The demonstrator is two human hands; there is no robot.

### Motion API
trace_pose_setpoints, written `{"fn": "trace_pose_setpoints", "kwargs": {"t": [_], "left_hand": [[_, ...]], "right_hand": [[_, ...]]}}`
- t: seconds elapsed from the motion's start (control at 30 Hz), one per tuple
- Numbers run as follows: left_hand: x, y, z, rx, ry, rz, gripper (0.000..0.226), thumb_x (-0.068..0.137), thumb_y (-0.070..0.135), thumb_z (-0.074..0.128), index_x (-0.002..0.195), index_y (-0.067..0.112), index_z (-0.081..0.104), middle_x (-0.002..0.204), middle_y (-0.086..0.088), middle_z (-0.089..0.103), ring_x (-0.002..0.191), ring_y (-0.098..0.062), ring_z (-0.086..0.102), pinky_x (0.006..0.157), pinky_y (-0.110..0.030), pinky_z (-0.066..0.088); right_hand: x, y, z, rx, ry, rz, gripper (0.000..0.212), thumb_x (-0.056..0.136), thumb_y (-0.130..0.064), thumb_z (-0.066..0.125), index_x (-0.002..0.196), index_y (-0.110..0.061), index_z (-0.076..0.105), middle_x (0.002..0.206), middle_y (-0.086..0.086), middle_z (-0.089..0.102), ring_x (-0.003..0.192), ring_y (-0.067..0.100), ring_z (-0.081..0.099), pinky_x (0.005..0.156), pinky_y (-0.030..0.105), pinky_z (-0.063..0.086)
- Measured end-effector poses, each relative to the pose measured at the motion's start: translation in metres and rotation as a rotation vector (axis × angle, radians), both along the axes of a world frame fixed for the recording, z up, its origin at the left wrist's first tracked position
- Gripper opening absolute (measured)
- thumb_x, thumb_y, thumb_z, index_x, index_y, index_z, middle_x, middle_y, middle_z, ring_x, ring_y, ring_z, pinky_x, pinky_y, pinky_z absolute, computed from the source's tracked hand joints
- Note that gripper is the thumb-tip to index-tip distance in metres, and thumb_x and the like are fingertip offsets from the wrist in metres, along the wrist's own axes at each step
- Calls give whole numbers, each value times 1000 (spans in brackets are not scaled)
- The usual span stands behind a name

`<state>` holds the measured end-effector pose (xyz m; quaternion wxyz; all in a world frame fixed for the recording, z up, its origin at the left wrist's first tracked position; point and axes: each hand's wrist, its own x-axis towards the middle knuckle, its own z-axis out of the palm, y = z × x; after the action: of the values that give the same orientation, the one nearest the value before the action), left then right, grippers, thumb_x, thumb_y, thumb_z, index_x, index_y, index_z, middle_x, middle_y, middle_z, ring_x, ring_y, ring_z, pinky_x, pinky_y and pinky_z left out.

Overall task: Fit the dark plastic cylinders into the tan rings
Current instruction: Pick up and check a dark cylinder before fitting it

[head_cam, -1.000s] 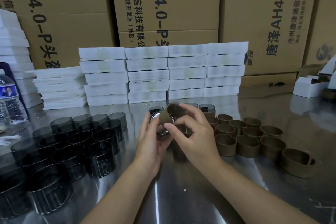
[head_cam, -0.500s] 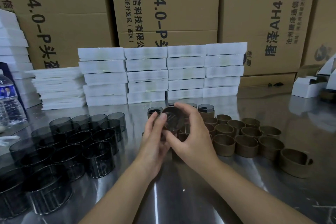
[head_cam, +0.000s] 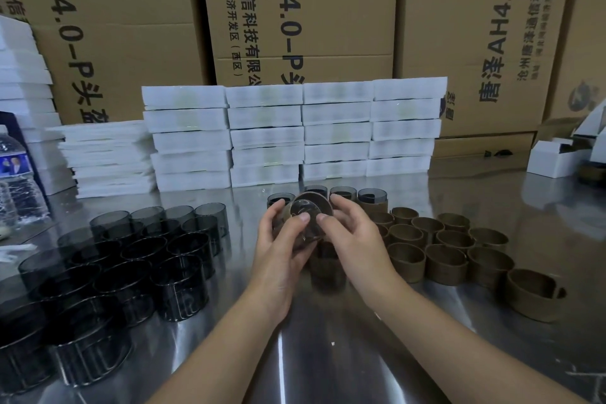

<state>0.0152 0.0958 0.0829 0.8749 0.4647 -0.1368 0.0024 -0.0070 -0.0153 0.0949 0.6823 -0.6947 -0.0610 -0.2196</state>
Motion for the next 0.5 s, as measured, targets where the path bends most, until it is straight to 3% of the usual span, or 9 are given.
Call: {"fn": "trace_pose_setpoints", "kwargs": {"t": [0.03, 0.1, 0.17, 0.3, 0.4, 0.5], "left_hand": [[1, 0, 0, -2, -7, 6, 67, 73, 21, 74, 134, 16, 49, 119, -12, 69, 99, -22, 71, 87, -36, 54], [2, 1, -1, -5, -25, 25, 61, 74, 17, 75, 130, 18, 51, 108, -10, 72, 94, -20, 72, 82, -33, 56], [3, 1, -2, -8, -37, 40, 58, 72, 19, 68, 128, 17, 53, 109, -11, 71, 94, -20, 72, 77, -31, 58], [1, 2, -1, 13, -40, 52, 55, 71, 18, 67, 125, 14, 57, 115, -16, 68, 96, -22, 71, 79, -34, 59], [2, 3, -1, 29, -38, 57, 28, 86, 9, 64, 113, 16, 64, 104, -13, 71, 88, -21, 71, 72, -34, 60], [3, 5, 0, 39, -16, 58, 17, 92, 11, 57, 105, 15, 67, 91, -9, 73, 82, -21, 71, 66, -32, 59]], "right_hand": [[0, 0, 1, -10, -2, -3, 46, 91, -17, 63, 135, -18, 50, 110, -8, 68, 104, 5, 64, 95, 25, 49], [-1, -1, 4, -24, -9, 4, 42, 93, -14, 61, 134, -19, 53, 106, -12, 67, 99, 1, 65, 92, 19, 50], [-2, -3, 7, -11, -5, 19, 39, 94, -11, 59, 132, -20, 55, 103, -15, 64, 93, -4, 64, 84, 11, 50], [-5, -5, 10, 48, -14, 41, 31, 94, -5, 58, 118, -25, 60, 100, -3, 68, 90, 4, 66, 80, 14, 52], [-4, -5, 9, 60, -25, 34, 25, 92, -6, 60, 110, -24, 62, 92, 0, 68, 83, 5, 66, 77, 15, 53], [-3, -6, 7, 80, -37, 41, 18, 89, -10, 66, 107, -15, 66, 86, 2, 69, 76, 3, 67, 75, 18, 56]]}}
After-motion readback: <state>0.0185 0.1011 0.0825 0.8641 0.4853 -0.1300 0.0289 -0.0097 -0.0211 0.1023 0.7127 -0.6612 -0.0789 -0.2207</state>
